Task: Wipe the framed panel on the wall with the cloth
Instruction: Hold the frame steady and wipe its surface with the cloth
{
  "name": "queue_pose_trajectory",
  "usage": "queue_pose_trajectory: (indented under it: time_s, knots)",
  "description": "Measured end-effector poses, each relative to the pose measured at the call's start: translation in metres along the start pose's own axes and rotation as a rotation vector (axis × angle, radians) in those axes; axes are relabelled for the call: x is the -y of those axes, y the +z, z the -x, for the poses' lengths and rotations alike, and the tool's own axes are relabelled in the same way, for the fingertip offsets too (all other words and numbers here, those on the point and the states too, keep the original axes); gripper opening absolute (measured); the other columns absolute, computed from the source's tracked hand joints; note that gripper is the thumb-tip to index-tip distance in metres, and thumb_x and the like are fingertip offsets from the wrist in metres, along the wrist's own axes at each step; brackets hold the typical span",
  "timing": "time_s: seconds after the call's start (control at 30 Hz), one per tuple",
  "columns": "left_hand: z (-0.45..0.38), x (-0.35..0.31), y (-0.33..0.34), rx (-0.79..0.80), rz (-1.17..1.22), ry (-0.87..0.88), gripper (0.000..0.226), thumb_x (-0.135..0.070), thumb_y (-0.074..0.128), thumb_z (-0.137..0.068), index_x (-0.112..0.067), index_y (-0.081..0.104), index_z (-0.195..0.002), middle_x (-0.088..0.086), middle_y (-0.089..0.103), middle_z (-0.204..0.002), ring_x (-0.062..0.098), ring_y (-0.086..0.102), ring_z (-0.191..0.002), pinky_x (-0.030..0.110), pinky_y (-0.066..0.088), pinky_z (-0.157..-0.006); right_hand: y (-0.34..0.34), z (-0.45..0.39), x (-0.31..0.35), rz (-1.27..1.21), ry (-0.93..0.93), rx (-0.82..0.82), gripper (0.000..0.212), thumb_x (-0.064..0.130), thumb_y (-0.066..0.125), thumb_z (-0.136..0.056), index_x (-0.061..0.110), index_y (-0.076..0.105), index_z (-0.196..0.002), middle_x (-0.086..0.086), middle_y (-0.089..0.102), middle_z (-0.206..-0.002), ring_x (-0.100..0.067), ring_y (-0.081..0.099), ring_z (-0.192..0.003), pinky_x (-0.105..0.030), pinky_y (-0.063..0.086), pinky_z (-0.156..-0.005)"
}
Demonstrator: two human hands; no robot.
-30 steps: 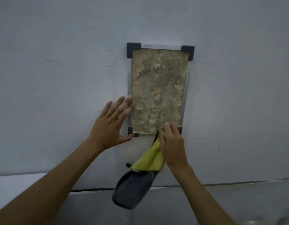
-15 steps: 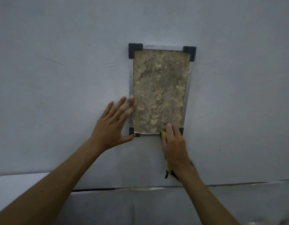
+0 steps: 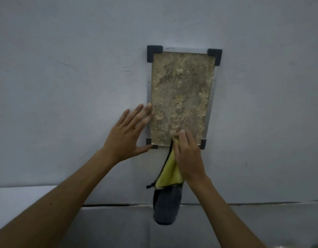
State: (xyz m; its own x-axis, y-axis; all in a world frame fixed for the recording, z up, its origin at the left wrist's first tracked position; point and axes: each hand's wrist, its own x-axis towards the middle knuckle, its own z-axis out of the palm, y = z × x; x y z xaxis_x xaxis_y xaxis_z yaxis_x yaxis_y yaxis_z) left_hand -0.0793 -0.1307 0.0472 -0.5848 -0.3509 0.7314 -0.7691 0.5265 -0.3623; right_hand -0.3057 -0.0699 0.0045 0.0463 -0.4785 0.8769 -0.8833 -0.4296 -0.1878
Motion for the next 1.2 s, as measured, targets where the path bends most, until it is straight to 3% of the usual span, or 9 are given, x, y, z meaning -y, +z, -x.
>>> queue_pose_trajectory:
  time_s: [0.1, 0.3, 0.5, 0.77, 0.97, 1.2]
  knots:
    - [0.0, 0.0, -0.001, -0.002, -0.005, -0.003, 0.1, -0.07, 0.056, -0.085, -0.019, 0.015, -0.161, 0.0, 0.006, -0.17, 0.022, 0.007, -0.157, 0.052, 0.022, -0.124, 0.001, 0.008, 0.002, -0.028, 0.003, 0.028, 0.006, 0.001, 0.055, -0.098, 0.001, 0.059, -0.103, -0.012, 0.057, -0.102, -0.027, 0.059, -0.088, -0.035, 0.055, -0.077]
    - [-0.001, -0.001, -0.001, 0.002, 0.009, -0.006, 0.101, -0.067, 0.055, -0.085, -0.018, 0.013, -0.161, 0.001, 0.006, -0.17, 0.023, 0.006, -0.157, 0.052, 0.021, -0.124, -0.007, -0.038, 0.003, 0.002, 0.043, -0.16, 0.007, -0.001, 0.06, -0.095, 0.003, 0.059, -0.101, -0.011, 0.056, -0.1, -0.021, 0.055, -0.086, -0.027, 0.05, -0.077]
    - [0.0, 0.0, -0.002, 0.015, -0.003, -0.003, 0.102, -0.071, 0.055, -0.085, -0.019, 0.012, -0.162, 0.001, 0.005, -0.17, 0.022, 0.005, -0.157, 0.052, 0.021, -0.124, 0.01, 0.019, 0.001, 0.049, -0.061, 0.045, 0.009, -0.004, 0.058, -0.095, 0.001, 0.062, -0.101, -0.012, 0.059, -0.097, -0.025, 0.058, -0.086, -0.037, 0.055, -0.076]
    - [0.0, 0.003, -0.005, 0.033, 0.001, 0.011, 0.099, -0.071, 0.051, -0.087, -0.021, 0.01, -0.162, -0.001, 0.003, -0.17, 0.021, 0.004, -0.157, 0.05, 0.022, -0.124, 0.007, -0.021, 0.014, -0.058, 0.024, -0.016, 0.024, 0.002, 0.057, -0.098, 0.001, 0.056, -0.121, -0.014, 0.059, -0.114, -0.027, 0.059, -0.103, -0.035, 0.053, -0.089]
    - [-0.001, 0.002, -0.005, 0.038, 0.021, 0.014, 0.1, -0.07, 0.054, -0.087, -0.021, 0.01, -0.162, 0.0, 0.002, -0.171, 0.021, 0.004, -0.157, 0.051, 0.021, -0.125, 0.015, 0.018, 0.018, -0.073, -0.031, 0.162, 0.011, 0.011, 0.057, -0.099, 0.005, 0.06, -0.108, -0.009, 0.058, -0.104, -0.026, 0.059, -0.088, -0.039, 0.054, -0.074]
    - [-0.004, 0.02, -0.012, 0.029, 0.05, 0.054, 0.105, -0.067, 0.061, -0.085, -0.02, 0.007, -0.162, -0.002, 0.001, -0.171, 0.018, 0.005, -0.157, 0.043, 0.026, -0.124, 0.01, -0.041, 0.04, -0.125, -0.09, -0.006, 0.015, 0.008, 0.061, -0.096, 0.009, 0.062, -0.111, -0.012, 0.049, -0.119, -0.019, 0.055, -0.1, -0.023, 0.052, -0.088]
